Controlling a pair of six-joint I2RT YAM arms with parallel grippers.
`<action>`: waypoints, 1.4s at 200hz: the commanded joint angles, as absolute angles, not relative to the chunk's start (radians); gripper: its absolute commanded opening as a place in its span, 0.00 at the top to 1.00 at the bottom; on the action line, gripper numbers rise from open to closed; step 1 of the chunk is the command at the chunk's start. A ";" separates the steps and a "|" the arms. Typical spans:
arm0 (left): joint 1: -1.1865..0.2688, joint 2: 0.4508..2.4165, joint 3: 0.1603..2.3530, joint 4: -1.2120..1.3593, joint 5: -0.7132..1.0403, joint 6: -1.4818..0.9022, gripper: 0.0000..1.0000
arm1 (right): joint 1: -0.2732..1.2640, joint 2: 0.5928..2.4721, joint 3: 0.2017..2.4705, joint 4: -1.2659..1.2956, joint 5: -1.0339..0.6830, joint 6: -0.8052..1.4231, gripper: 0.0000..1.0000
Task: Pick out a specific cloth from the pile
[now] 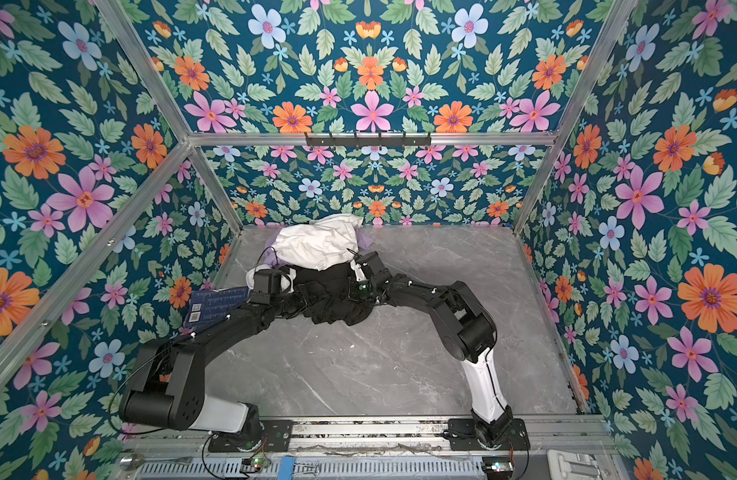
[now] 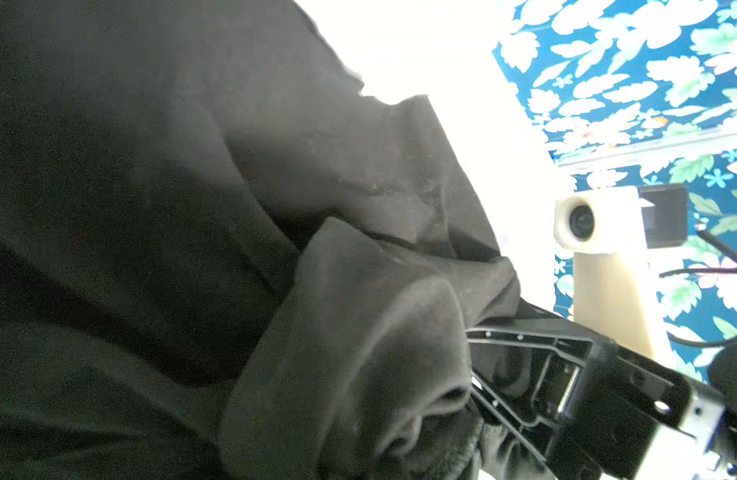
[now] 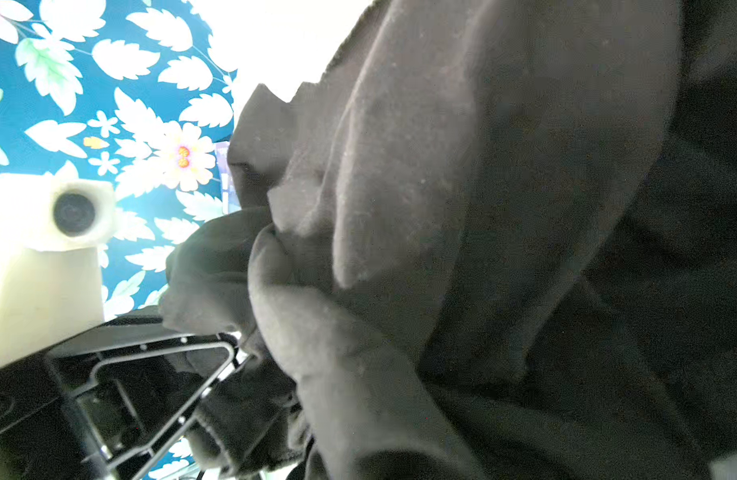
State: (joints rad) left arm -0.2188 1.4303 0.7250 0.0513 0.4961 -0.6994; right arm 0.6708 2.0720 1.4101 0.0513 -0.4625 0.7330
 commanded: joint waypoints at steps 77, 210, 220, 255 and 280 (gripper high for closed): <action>-0.314 1.281 0.824 -0.129 0.437 -0.667 1.00 | 0.693 1.870 1.283 0.124 -0.445 0.676 1.00; -0.325 1.186 1.137 -0.324 0.371 -0.606 1.00 | 0.710 1.679 1.446 -0.032 -0.380 0.554 1.00; -0.325 1.187 1.164 -0.334 0.350 -0.593 1.00 | 0.710 1.685 1.473 -0.045 -0.380 0.548 1.00; -0.321 1.214 1.253 -0.348 0.256 -0.541 1.00 | 0.710 1.727 1.575 -0.085 -0.371 0.526 1.00; -0.306 1.251 1.327 -0.332 0.229 -0.514 1.00 | 0.709 1.760 1.653 -0.110 -0.347 0.496 1.00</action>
State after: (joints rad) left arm -0.3176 1.2282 1.2762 -0.3527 0.2859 -0.5663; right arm 0.7094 1.7439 1.6009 -0.1081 -0.3706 0.5423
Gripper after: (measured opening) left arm 0.098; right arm 0.083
